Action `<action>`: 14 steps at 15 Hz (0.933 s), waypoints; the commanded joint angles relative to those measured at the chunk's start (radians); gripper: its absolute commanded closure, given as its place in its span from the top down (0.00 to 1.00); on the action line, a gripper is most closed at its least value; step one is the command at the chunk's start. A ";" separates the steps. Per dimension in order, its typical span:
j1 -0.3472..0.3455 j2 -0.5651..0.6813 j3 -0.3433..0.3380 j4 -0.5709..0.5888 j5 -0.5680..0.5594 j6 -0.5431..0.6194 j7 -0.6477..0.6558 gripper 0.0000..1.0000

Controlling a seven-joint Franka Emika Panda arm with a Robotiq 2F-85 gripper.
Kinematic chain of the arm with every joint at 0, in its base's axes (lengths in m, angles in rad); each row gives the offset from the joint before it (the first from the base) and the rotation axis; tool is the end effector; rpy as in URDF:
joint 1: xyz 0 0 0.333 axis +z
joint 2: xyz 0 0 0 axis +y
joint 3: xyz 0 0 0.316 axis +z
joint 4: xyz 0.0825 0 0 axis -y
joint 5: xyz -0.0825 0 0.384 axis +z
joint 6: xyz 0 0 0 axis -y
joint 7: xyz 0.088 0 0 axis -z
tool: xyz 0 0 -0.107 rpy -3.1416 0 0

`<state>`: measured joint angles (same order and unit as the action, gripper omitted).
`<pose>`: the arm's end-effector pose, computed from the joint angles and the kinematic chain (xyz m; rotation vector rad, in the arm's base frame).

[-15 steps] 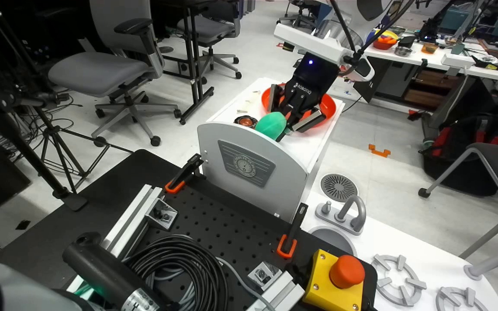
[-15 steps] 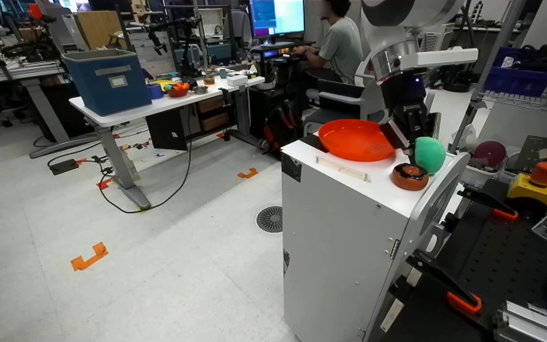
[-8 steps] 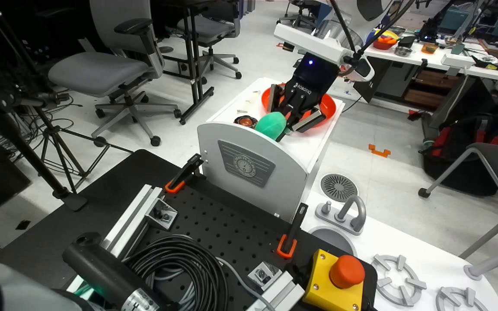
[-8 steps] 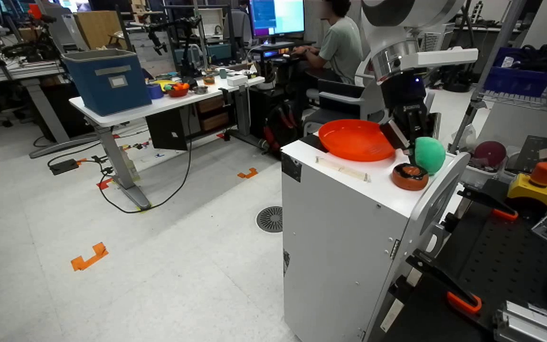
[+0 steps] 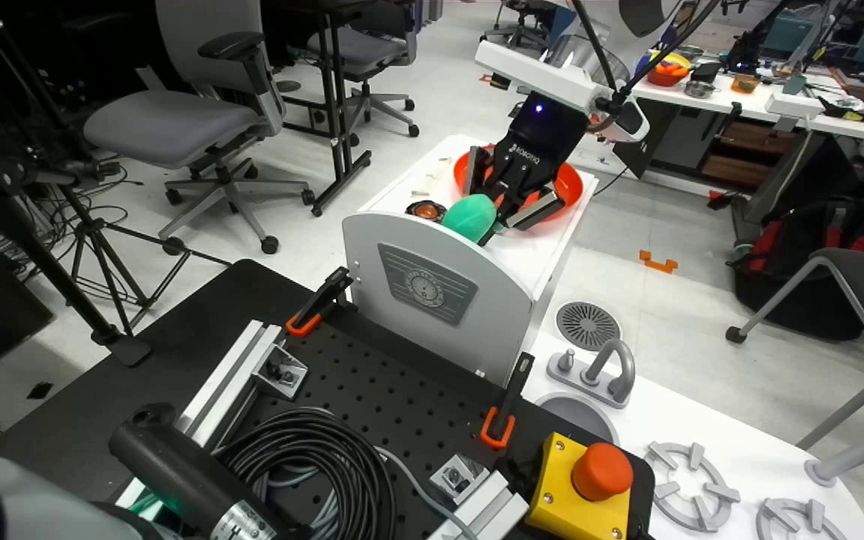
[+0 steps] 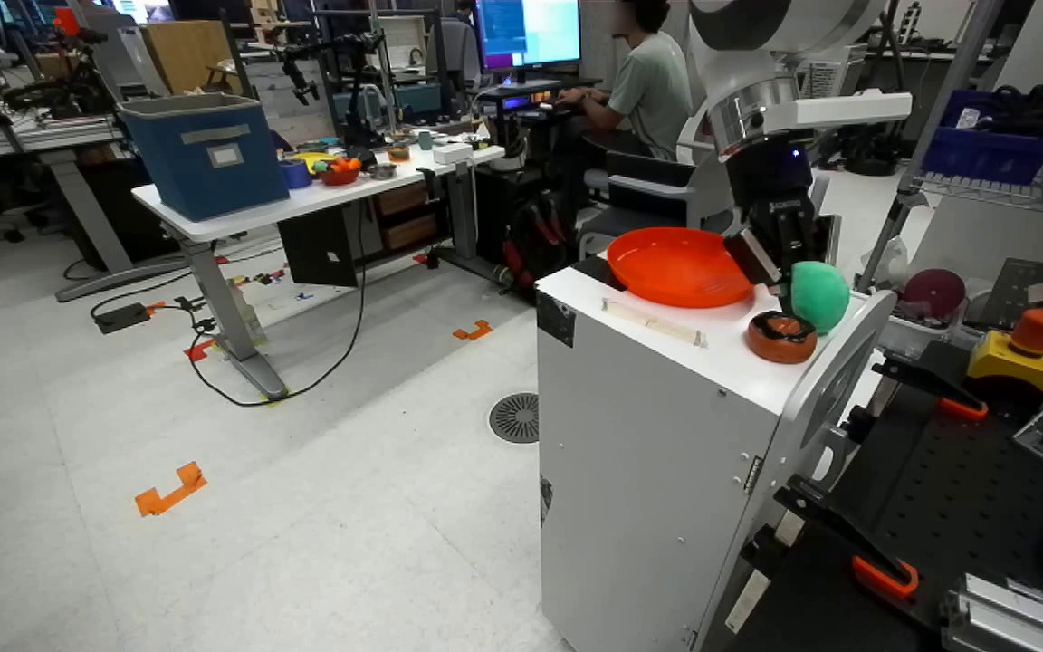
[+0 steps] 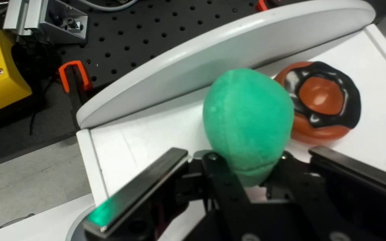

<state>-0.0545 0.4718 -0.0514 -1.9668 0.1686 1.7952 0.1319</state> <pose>0.5339 -0.0426 0.1997 -2.8351 0.4754 0.9564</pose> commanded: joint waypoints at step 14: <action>-0.014 0.026 0.011 -0.008 0.064 -0.017 -0.019 0.05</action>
<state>-0.0583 0.4729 -0.0514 -1.9721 0.1922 1.7848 0.1319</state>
